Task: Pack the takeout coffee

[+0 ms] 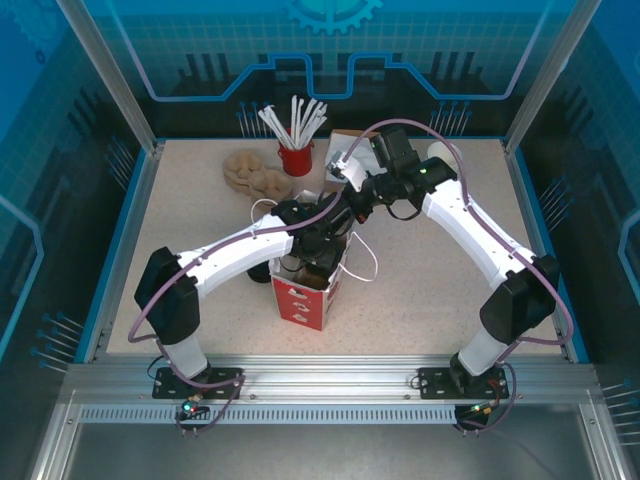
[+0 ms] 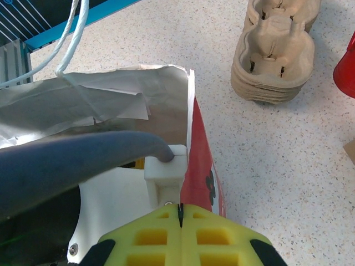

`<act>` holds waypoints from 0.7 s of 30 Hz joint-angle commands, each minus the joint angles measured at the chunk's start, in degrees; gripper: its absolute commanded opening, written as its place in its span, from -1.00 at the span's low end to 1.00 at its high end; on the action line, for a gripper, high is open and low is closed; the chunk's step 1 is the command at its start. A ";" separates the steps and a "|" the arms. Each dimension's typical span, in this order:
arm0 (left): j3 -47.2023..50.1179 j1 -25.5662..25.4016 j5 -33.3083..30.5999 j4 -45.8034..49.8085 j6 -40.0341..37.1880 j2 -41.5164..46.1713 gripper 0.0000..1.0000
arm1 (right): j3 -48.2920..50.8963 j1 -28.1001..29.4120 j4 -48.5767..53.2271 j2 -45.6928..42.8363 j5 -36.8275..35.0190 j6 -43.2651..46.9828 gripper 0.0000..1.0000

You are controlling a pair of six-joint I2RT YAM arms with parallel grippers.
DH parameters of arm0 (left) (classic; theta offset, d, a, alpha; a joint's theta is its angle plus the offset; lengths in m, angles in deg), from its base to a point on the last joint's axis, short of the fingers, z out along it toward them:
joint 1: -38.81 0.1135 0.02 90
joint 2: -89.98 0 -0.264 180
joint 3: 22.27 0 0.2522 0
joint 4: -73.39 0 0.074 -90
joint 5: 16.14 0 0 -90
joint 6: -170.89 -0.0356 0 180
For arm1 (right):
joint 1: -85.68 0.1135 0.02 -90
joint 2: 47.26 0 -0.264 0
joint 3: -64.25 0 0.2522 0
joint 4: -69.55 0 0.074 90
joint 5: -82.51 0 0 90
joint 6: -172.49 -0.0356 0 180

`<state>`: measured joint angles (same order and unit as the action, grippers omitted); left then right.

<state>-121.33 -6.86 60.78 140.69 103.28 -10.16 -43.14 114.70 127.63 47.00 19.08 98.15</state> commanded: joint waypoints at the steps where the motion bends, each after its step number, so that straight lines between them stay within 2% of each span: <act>1: 0.11 1.66 1.59 -2.28 -0.27 -2.35 0.56 | 0.63 1.02 -0.58 -0.04 7.57 -1.17 -1.00; 14: -11.97 1.89 1.69 5.40 -2.14 -0.68 0.97 | 0.20 0.59 -0.22 1.02 5.62 -2.29 -1.00; 21: -14.86 1.83 3.12 8.07 -1.35 0.81 0.97 | 0.42 0.36 0.42 0.80 4.19 -2.21 -1.00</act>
<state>-131.36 -5.16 62.86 152.08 101.93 -11.23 -42.98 113.43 124.24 47.29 21.59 96.21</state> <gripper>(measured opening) 0.988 0.064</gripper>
